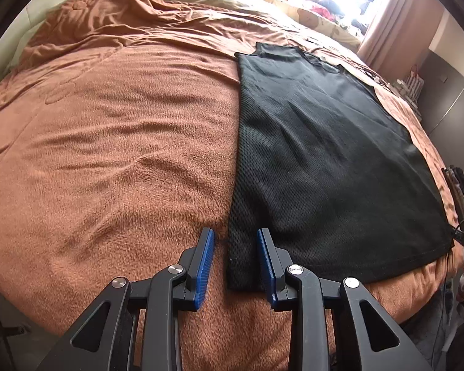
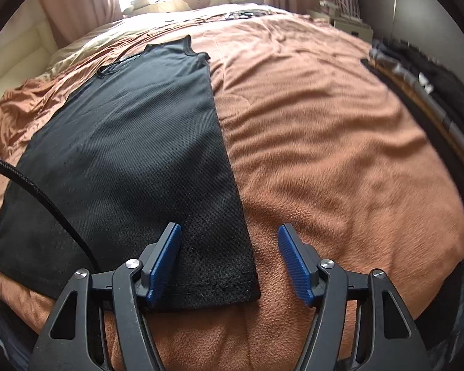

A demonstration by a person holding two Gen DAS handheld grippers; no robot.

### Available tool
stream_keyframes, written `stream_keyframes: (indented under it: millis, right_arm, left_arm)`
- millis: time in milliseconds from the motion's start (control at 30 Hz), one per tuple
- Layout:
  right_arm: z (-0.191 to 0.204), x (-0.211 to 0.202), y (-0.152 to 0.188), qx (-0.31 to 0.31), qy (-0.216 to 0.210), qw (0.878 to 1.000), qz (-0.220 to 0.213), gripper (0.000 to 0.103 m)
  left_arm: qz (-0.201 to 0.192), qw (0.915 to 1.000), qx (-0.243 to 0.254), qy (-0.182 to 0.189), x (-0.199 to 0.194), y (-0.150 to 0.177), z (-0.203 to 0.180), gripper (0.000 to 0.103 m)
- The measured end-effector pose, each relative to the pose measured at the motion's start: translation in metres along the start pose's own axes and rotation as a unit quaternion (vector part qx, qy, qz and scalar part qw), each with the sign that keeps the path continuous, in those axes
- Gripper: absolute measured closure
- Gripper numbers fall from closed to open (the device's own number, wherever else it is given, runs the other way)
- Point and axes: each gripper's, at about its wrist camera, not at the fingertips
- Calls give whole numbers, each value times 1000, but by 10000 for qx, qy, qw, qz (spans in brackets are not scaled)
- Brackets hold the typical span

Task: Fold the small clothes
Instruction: 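Lower both grippers to the tank top hem and close on it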

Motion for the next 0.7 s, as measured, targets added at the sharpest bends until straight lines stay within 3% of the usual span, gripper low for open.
stream_keyframes:
  millis: [167, 300, 367, 433, 700]
  right_arm:
    - [0, -4, 5, 99, -73, 9998, -139, 47]
    - [-9, 0, 12, 175, -210, 9993, -259, 61]
    - [-15, 2, 15, 210, -228, 9990, -322, 71]
    - [-22, 1, 15, 246, -349, 9985, -331, 98]
    - [-35, -20, 23, 321, -801, 9947, -551, 103]
  left_arm:
    - [-30, 10000, -26, -40, -1, 5, 0, 72]
    - [-52, 10000, -34, -66, -3, 8, 0, 79]
    - [-37, 10000, -61, -24, -3, 6, 1, 95]
    - [-40, 9998, -175, 30, -5, 3, 3, 97]
    - [-335, 9985, -363, 221, -31, -2, -1, 98]
Point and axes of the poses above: each gripper's, at about its wrist camera, not at the fingertips, and x roughly the way its jaws point, z to its left, y to its underside, and after that the axes turned 14 degrees about -x, right-handed
